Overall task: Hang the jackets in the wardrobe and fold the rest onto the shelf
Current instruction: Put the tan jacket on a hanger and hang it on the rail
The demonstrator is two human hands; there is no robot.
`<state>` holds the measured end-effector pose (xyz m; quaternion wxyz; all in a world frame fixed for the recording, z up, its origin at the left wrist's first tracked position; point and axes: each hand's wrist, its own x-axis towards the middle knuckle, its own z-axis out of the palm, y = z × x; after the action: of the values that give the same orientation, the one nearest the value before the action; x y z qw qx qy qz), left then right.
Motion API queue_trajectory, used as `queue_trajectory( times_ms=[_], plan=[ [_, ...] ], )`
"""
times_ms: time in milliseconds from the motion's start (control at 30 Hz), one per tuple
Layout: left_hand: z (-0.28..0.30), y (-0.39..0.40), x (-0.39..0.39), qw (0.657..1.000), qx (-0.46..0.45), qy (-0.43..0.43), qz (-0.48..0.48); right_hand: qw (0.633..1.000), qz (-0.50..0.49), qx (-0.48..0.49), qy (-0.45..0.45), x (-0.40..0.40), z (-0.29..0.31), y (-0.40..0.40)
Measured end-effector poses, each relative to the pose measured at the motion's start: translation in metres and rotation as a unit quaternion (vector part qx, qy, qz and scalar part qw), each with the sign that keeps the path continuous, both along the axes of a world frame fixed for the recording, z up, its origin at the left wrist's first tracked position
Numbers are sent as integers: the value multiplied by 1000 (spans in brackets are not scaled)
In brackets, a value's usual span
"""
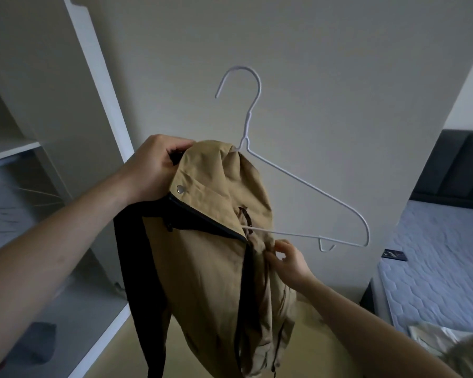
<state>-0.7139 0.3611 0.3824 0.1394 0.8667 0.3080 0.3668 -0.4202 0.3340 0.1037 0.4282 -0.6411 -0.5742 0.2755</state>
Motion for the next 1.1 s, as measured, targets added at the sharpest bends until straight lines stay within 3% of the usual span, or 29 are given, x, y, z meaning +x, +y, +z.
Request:
queue_trajectory(
  times_ms=[100,300,533,633,733,867,1033,1100],
  plan=[
    [-2,6,-18,1000,-8,13,16,998,-36,14,49,37,17,-1],
    [-24,19,-38,992,10,109,63,993,-96,54,34,102,82,12],
    [-62,48,-42,978,38,150,139,972,-126,194,-44,97,200,5],
    [-74,60,-42,971,19,116,208,952,-67,280,-104,56,253,-25],
    [-77,69,-38,958,20,121,259,944,27,296,-141,3,272,-56],
    [-72,68,-23,962,38,25,269,943,177,213,-183,-63,232,-70],
    [-55,50,-8,968,27,-91,231,935,238,99,-242,-71,194,-48],
    [-47,42,-5,973,-12,-120,197,925,265,99,-255,-56,193,-48]
  ],
)
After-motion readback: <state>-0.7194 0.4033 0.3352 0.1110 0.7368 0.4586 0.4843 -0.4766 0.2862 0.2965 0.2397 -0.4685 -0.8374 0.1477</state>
